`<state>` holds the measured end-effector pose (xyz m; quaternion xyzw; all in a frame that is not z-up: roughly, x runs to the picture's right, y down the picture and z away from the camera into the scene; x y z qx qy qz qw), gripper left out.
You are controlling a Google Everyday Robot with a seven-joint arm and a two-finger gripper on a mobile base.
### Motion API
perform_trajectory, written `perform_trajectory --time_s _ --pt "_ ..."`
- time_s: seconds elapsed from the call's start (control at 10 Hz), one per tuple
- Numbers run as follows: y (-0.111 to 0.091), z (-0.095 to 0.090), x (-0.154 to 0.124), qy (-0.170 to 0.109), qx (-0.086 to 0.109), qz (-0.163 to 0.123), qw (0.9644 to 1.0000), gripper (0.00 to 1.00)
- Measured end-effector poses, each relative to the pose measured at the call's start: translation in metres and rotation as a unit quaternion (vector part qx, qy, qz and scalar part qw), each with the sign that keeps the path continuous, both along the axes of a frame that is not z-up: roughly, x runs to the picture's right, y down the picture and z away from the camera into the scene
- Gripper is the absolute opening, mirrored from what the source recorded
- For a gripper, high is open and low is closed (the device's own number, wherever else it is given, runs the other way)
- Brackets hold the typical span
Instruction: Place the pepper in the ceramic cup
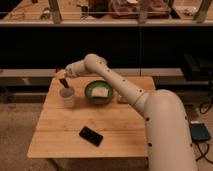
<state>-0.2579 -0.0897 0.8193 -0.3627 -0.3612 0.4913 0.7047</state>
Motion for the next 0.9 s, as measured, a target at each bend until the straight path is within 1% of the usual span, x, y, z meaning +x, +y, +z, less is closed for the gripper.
perform_trajectory --time_s 0.1,0.2,0.3,0.5,0.6,0.9 --pt "0.003 0.002 0.002 -0.008 -0.003 -0.008 0.9999 0.38" --pt "0.003 0.002 0.004 -0.011 -0.002 -0.01 0.9999 0.5" --pt "0.004 0.001 0.001 -0.015 -0.002 -0.013 0.9998 0.58" --pt "0.005 0.001 -0.003 -0.021 -0.001 -0.019 0.9996 0.78" --pt "0.004 0.001 -0.004 -0.023 0.0 -0.02 0.9995 0.8" --pt "0.006 0.002 -0.007 -0.031 0.0 -0.027 0.9992 0.8"
